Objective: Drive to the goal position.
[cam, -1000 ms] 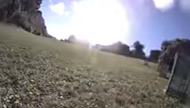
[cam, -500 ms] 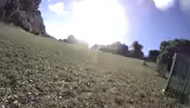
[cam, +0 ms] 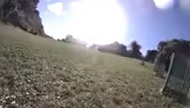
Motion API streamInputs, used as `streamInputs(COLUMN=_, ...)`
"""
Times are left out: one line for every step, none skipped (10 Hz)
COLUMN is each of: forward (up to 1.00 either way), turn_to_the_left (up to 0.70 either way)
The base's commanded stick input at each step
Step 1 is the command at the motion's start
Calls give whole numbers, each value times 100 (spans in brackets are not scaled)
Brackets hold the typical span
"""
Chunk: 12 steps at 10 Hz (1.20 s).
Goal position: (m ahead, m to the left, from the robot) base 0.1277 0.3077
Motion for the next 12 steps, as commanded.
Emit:
streamInputs(forward=0, turn_to_the_left=-50)
streamInputs(forward=0, turn_to_the_left=-50)
streamInputs(forward=0, turn_to_the_left=-50)
streamInputs(forward=0, turn_to_the_left=-50)
streamInputs(forward=0, turn_to_the_left=-50)
streamInputs(forward=0, turn_to_the_left=-44)
streamInputs(forward=0, turn_to_the_left=-26)
streamInputs(forward=0, turn_to_the_left=-9)
streamInputs(forward=0, turn_to_the_left=-5)
streamInputs(forward=0, turn_to_the_left=-1)
streamInputs(forward=0, turn_to_the_left=0)
streamInputs(forward=0, turn_to_the_left=0)
